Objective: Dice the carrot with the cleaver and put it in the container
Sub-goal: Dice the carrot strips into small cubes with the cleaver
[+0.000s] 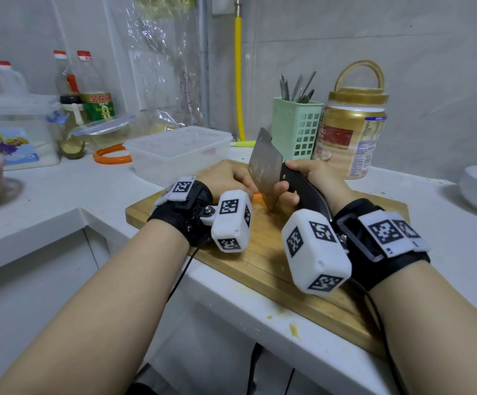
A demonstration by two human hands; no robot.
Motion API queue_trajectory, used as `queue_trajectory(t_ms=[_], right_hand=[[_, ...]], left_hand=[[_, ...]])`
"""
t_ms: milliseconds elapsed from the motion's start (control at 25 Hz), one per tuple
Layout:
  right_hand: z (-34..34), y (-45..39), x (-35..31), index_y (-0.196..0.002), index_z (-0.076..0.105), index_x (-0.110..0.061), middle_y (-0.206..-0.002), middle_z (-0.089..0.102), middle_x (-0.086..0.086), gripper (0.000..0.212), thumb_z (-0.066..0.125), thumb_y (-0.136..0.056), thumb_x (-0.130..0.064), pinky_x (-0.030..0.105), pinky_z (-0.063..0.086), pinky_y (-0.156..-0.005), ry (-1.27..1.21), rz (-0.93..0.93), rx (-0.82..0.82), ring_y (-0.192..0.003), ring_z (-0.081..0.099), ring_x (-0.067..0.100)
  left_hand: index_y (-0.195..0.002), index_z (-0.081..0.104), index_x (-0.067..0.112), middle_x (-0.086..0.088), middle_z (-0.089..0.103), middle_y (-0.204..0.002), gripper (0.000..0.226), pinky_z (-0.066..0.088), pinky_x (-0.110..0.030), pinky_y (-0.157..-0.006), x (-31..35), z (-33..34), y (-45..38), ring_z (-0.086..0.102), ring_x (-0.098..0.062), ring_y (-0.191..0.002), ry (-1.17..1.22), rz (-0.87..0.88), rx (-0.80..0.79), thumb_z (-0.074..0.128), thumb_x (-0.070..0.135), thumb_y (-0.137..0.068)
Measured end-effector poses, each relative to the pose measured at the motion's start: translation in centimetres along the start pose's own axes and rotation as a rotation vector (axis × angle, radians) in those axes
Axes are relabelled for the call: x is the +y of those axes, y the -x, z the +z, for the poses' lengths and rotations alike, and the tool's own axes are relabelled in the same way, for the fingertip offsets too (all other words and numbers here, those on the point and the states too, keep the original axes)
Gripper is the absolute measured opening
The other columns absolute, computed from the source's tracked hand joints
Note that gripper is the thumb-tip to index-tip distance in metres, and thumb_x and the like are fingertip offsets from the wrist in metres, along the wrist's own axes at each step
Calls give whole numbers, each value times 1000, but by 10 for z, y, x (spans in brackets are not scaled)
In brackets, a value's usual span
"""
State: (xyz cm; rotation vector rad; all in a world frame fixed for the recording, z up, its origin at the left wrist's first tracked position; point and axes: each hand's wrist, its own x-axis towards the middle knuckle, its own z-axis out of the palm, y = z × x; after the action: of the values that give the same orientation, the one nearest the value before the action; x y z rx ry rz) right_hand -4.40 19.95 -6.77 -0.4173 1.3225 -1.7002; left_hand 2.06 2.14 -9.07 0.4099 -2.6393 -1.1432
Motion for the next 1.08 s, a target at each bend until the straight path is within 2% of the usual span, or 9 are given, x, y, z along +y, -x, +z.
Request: queue_trajectory(t_ms=[120,200,280,400,520,840,1000,1080], right_hand=[[0,-2,3,-88,41,-12,-58,45,5,19,43,-98,-28,14,33,-35,-19,-15,21,-33,38,14],[0,-2,4,-91,40,-12,-58,45,6,19,45,-97,-28,14,34,-35,-22,-24,20,-33,38,14],[0,-2,3,-93,40,-11,-58,45,6,19,46,-97,-28,14,34,-35,-37,-36,21,-32,38,14],[-1,0,1,-87,40,-10,-59,44,6,21,46,-97,-28,12,34,-36,-69,-61,15,-32,38,14],[1,3,-1,-83,41,-10,-57,42,4,23,44,-97,-29,11,32,-35,-89,-57,-4,-31,37,13],[3,4,1,-84,43,-10,-55,42,5,24,42,-98,-29,9,31,-37,-55,-15,-15,-30,36,13],[4,7,-4,-86,45,-9,-58,42,5,23,42,-98,-28,11,31,-33,36,8,-17,-30,37,13],[6,7,-6,-84,47,-9,-58,41,5,24,42,-99,-27,11,31,-33,55,15,-11,-30,37,13]], left_hand=[[-91,74,7,8,65,-76,12,48,-13,-71,2,-1,2,59,7,-67,7,37,4,74,3,-80],[-89,74,6,13,64,-68,10,44,-5,-60,1,0,3,56,12,-59,14,45,14,73,1,-80],[-80,73,13,17,65,-59,9,46,-6,-59,1,0,2,58,9,-59,24,21,30,76,5,-79],[-78,76,17,10,68,-68,7,52,-25,-75,-5,2,-3,63,-6,-73,-8,-60,102,82,17,-74],[-76,77,18,8,69,-70,8,53,-33,-82,-6,2,-5,64,-10,-78,-5,-72,116,83,19,-72],[-72,75,22,17,67,-61,9,50,-23,-74,-4,0,-2,61,-1,-71,15,-21,82,81,17,-76],[-72,74,19,19,65,-59,10,46,-9,-60,0,0,0,58,7,-61,47,4,57,80,13,-77],[-72,74,18,17,65,-61,10,47,-11,-64,-1,1,0,58,6,-63,54,7,58,80,12,-77]])
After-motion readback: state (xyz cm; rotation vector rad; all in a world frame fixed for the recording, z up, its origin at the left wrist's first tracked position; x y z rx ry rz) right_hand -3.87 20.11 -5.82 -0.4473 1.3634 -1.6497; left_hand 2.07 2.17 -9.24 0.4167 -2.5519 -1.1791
